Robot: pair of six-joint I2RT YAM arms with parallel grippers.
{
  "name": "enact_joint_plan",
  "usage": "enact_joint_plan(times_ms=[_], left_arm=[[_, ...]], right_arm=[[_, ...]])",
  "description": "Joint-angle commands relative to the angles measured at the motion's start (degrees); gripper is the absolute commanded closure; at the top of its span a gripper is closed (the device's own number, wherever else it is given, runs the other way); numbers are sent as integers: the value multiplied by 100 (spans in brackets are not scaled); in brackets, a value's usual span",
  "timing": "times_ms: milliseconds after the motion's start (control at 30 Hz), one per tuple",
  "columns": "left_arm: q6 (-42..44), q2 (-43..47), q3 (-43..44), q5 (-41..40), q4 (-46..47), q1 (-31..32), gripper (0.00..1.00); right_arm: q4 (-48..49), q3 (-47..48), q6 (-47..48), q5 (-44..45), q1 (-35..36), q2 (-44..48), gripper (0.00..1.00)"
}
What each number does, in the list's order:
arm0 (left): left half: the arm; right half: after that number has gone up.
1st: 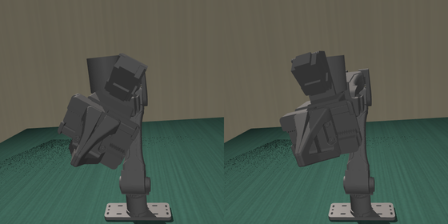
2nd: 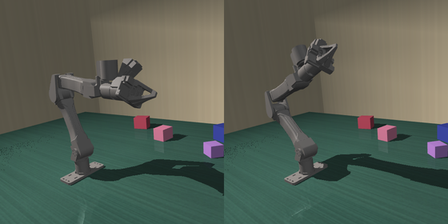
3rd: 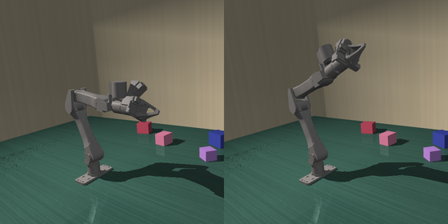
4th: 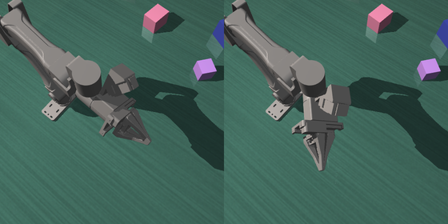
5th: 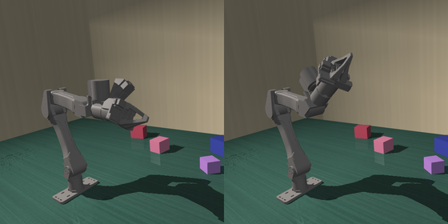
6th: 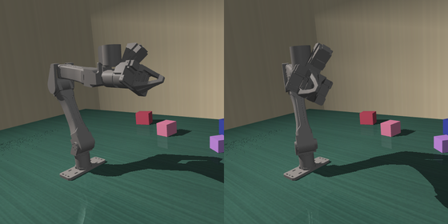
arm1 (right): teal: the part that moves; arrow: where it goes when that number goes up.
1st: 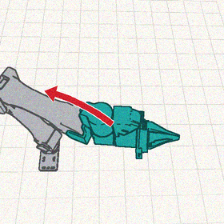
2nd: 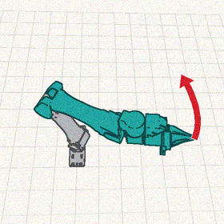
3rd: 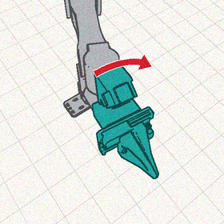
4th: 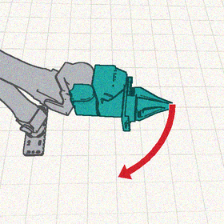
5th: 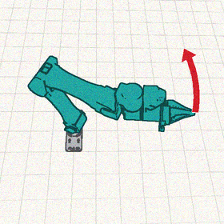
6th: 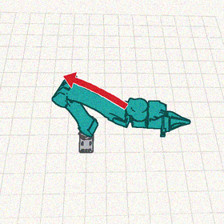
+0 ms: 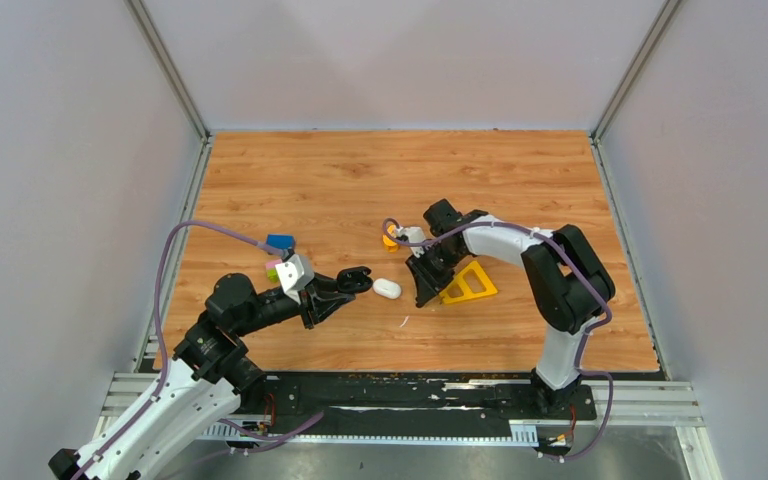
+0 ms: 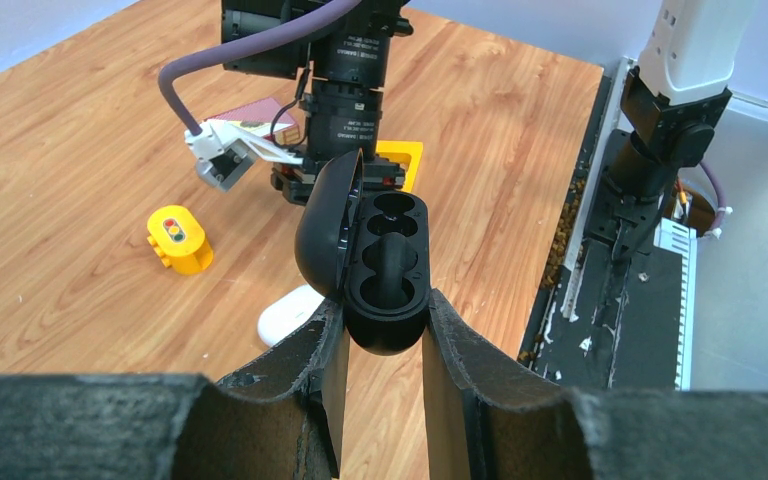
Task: Insert the wireless bluetooth earbuds into the charging case
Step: Pick up the earbud from the center of the board.
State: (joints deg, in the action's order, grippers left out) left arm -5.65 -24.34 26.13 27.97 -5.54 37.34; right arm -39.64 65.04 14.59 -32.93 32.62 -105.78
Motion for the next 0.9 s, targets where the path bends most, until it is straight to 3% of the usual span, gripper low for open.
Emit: enact_joint_plan(times_ms=[0, 500, 867], left_arm=[[56, -19, 15, 45, 106, -23, 100], [55, -45, 15, 77, 114, -23, 100], [72, -27, 15, 80, 106, -19, 100]], right_arm=[[55, 224, -51, 81, 112, -42, 77], [116, 147, -45, 54, 146, 239, 83], [-254, 300, 486, -46, 140, 593, 99]])
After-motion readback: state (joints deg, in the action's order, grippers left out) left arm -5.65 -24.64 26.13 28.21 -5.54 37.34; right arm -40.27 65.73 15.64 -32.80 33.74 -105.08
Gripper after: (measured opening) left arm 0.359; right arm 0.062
